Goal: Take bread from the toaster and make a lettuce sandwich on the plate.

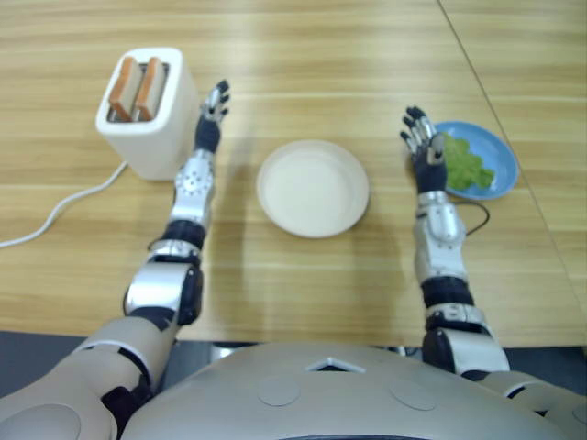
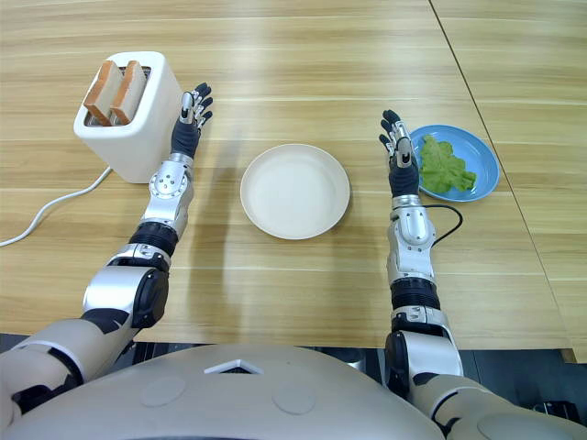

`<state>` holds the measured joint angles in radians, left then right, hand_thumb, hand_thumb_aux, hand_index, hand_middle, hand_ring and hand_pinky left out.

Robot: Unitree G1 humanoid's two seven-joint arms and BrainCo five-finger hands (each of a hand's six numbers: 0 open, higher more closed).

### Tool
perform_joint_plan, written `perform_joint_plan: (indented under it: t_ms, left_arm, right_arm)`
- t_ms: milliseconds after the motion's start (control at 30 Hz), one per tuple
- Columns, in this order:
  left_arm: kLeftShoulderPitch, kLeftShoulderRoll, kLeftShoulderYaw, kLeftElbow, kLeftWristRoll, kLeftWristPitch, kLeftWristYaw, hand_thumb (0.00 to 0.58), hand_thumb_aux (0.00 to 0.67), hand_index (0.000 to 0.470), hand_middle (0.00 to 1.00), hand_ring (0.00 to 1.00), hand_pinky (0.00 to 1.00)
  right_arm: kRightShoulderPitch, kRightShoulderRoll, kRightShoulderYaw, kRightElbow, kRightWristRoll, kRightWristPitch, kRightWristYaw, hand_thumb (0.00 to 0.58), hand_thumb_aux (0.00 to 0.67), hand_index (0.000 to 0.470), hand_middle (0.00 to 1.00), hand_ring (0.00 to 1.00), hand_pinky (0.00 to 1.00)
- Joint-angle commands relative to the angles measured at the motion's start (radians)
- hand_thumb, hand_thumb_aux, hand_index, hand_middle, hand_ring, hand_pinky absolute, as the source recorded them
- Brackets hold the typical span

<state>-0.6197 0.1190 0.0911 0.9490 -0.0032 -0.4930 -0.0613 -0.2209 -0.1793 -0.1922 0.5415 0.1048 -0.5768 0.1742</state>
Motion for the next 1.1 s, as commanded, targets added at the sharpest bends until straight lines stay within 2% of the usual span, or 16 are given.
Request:
perform_joint_plan:
  t_ms: [33,333,400,433,533,633,700,833,900,1000,1100]
  left_arm:
    - [0.005,0.004,-0.005,0.01,0.01,-0.001,0.004,0.0,0.0,0.0,0.0,0.0,0.0]
    - [0.006,0.008,-0.006,0.007,0.013,0.001,0.006,0.0,0.0,0.0,0.0,0.0,0.0]
    - [0.026,0.019,-0.016,-0.06,0.035,-0.006,0.023,0.0,0.0,0.0,0.0,0.0,0.0]
    - [0.049,0.028,-0.023,-0.143,0.051,-0.008,0.032,0.0,0.0,0.0,0.0,0.0,0.0]
    - [0.155,0.084,-0.017,-0.578,0.11,0.068,0.043,0.0,0.0,0.0,0.0,0.0,0.0]
    - [0.221,0.233,0.107,-0.963,0.258,0.241,0.068,0.0,0.0,0.0,0.0,0.0,0.0]
    - [0.243,0.33,0.194,-1.081,0.366,0.355,0.097,0.0,0.0,0.0,0.0,0.0,0.0]
    - [0.276,0.486,0.234,-1.06,0.595,0.548,0.146,0.0,0.0,0.0,0.0,0.0,0.0]
    - [0.28,0.536,0.197,-0.955,0.668,0.632,0.144,0.0,0.0,0.0,0.0,0.0,0.0]
    - [0.275,0.563,0.138,-0.822,0.732,0.723,0.148,0.0,0.0,0.0,0.0,0.0,0.0]
    - [0.259,0.563,0.079,-0.734,0.759,0.757,0.164,0.0,0.0,0.0,0.0,0.0,0.0]
  right_arm:
    - [0.006,-0.005,0.006,-0.001,-0.003,0.014,0.001,0.0,0.0,0.0,0.0,0.0,0.0]
    - [0.007,-0.002,0.007,-0.001,-0.001,0.015,0.002,0.0,0.0,0.0,0.0,0.0,0.0]
    - [0.006,-0.002,0.007,0.0,-0.001,0.015,0.002,0.0,0.0,0.0,0.0,0.0,0.0]
    - [0.006,-0.002,0.007,0.0,-0.001,0.015,0.003,0.0,0.0,0.0,0.0,0.0,0.0]
    - [0.009,-0.003,0.007,0.0,-0.002,0.016,0.002,0.0,0.0,0.0,0.0,0.0,0.0]
    - [0.01,-0.004,0.006,0.001,-0.004,0.016,0.0,0.0,0.0,0.0,0.0,0.0,0.0]
    - [0.008,-0.003,0.007,0.005,-0.006,0.016,-0.002,0.0,0.0,0.0,0.0,0.0,0.0]
    - [0.002,0.0,0.009,0.015,-0.008,0.014,-0.005,0.0,0.0,0.0,0.0,0.0,0.0]
    - [0.001,0.001,0.009,0.016,-0.009,0.012,-0.008,0.0,0.0,0.0,0.0,0.0,0.0]
    - [-0.002,0.002,0.009,0.017,-0.009,0.01,-0.009,0.0,0.0,0.0,0.0,0.0,0.0]
    - [-0.006,0.0,0.008,0.017,-0.008,0.009,-0.008,0.0,0.0,0.0,0.0,0.0,0.0]
